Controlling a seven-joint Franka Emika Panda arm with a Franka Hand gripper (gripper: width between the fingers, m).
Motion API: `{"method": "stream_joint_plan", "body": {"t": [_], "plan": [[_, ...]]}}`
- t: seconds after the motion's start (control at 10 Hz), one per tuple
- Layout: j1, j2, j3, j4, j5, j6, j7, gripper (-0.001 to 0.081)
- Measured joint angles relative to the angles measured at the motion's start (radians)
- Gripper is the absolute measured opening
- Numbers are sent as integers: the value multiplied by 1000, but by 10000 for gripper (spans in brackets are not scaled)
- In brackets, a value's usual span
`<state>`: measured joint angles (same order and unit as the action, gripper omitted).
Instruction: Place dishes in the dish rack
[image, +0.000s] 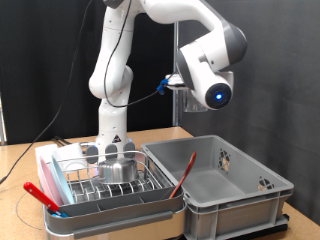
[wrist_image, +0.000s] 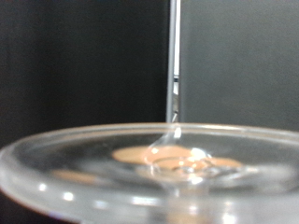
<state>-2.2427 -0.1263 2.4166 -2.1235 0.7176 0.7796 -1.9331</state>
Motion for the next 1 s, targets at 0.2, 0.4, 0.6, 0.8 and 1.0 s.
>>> {"method": "stream_joint_plan", "body": {"t": [0.2, 0.4, 0.6, 0.8, 1.0], "plan": [[-29, 0, -10, 1, -58, -49, -86, 110], [-37, 0, -10, 3, -111, -81, -139, 110], [-36, 0, -8, 3, -133, -92, -156, 110], [-33, 5, -5, 1, -182, -103, -175, 110], [-32, 70, -11, -46, -126, -4, -45, 110]]}}
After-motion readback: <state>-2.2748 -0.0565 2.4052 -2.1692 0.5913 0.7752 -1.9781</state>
